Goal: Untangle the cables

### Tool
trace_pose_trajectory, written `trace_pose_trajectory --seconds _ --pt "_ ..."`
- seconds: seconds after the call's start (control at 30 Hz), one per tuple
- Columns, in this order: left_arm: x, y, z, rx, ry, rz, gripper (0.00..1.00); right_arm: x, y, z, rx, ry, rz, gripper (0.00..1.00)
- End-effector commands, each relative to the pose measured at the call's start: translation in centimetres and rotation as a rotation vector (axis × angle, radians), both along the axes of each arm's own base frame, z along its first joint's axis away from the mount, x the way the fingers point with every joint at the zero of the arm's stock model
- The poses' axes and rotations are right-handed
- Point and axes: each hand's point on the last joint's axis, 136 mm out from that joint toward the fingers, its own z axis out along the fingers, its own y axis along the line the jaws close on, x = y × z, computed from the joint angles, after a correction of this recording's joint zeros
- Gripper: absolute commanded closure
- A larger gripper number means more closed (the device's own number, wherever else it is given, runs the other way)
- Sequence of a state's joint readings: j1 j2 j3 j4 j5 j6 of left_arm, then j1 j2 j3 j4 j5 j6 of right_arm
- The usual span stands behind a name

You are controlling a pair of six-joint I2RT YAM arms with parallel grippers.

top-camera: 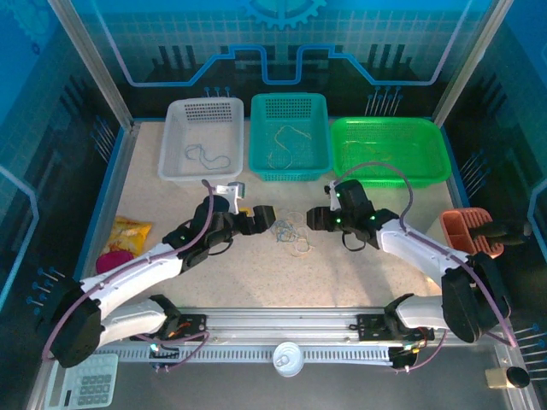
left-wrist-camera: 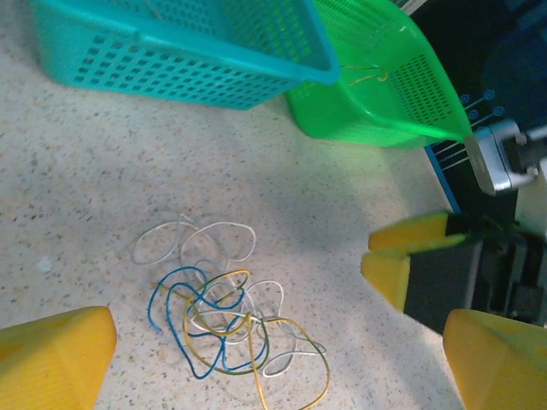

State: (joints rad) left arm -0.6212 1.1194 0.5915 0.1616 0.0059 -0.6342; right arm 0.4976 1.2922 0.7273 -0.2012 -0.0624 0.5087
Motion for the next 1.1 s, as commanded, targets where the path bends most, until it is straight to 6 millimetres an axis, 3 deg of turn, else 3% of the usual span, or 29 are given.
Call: trace_pose_trajectory --seconds 0.0,0.2,0.5,0.8,0.83,1.07 --pt "0.1 0.0 -1.3 -0.047 0.072 0.003 0.01 -1.2 0.5 -0.4 0.027 0.020 0.024 0.44" --pt "0.4 0.2 -2.6 -0.059 0.133 0.021 0.01 -1.8 1.4 -1.8 0.028 0.049 0.040 0.48" --pt "0.2 0.1 -2.9 -0.070 0.159 0.017 0.01 0.8 2.9 -3.2 -0.014 0.058 0.067 0.61" --pt "0.1 0.2 -2.6 -0.077 0.150 0.020 0.01 3.1 4.0 -5.4 -0.067 0.087 0.089 0.63" --pt "0.2 0.3 -2.5 -0.077 0.148 0.024 0.01 3.9 4.5 -4.8 -0.060 0.068 0.089 0.63" --pt "0.1 0.5 -2.2 -0.082 0.139 0.025 0.01 5.2 4.9 -6.1 -0.097 0.077 0.092 0.66"
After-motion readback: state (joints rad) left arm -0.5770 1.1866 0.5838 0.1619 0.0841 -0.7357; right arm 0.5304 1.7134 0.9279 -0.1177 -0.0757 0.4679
